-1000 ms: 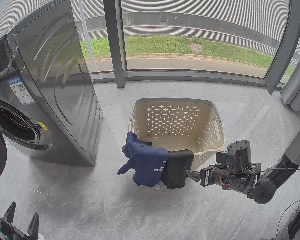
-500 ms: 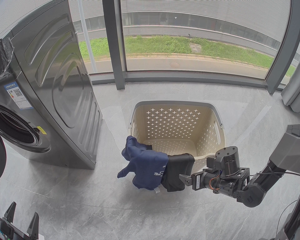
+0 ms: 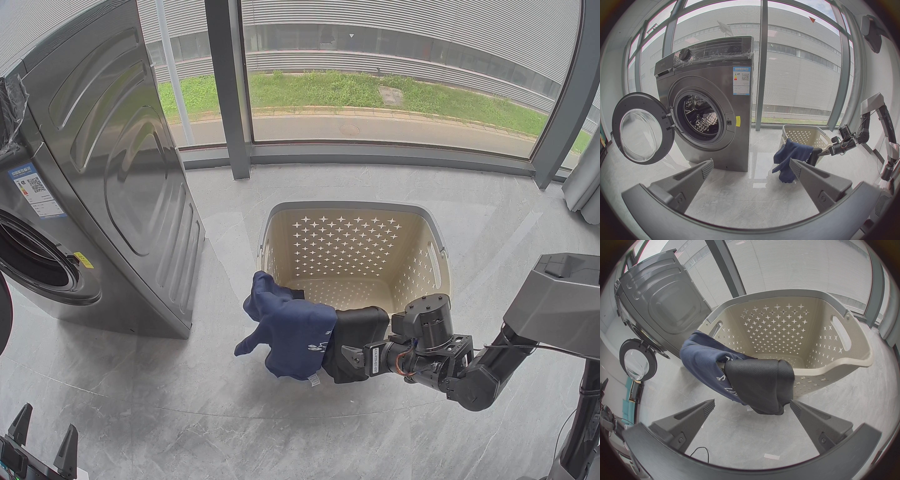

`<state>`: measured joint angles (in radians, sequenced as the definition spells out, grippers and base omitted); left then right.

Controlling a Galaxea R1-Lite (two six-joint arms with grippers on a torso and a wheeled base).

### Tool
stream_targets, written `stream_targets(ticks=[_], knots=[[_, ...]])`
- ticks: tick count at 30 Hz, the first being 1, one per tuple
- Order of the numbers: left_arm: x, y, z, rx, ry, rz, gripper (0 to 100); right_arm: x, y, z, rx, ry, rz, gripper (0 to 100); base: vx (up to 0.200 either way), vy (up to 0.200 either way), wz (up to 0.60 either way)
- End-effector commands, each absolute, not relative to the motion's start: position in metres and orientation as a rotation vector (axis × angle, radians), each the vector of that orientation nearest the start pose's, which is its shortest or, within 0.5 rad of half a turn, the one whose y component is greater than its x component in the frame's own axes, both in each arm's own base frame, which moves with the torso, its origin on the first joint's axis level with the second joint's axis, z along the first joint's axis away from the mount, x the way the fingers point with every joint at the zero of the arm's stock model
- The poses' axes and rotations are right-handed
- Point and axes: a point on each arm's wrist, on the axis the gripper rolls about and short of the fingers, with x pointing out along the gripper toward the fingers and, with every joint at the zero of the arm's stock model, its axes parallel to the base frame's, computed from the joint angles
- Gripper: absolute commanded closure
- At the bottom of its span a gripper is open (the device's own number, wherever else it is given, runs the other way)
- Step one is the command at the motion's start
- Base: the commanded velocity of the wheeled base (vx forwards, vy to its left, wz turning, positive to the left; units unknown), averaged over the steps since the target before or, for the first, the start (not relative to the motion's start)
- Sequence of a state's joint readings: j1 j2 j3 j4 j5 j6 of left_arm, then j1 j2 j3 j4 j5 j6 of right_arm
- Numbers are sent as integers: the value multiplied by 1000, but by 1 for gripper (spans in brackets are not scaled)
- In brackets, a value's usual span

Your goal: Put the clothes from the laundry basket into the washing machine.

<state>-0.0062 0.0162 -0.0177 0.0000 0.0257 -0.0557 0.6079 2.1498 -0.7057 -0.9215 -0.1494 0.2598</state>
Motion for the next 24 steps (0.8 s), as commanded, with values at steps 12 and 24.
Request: stream_targets(ticks=[12,24], knots=[[-23,1,76,-57,-2,20,0,314,216,9,31,553,386,0,0,0,0],[-23,1,76,-57,-2,20,0,339,217,6,42,514,364,0,0,0,0]])
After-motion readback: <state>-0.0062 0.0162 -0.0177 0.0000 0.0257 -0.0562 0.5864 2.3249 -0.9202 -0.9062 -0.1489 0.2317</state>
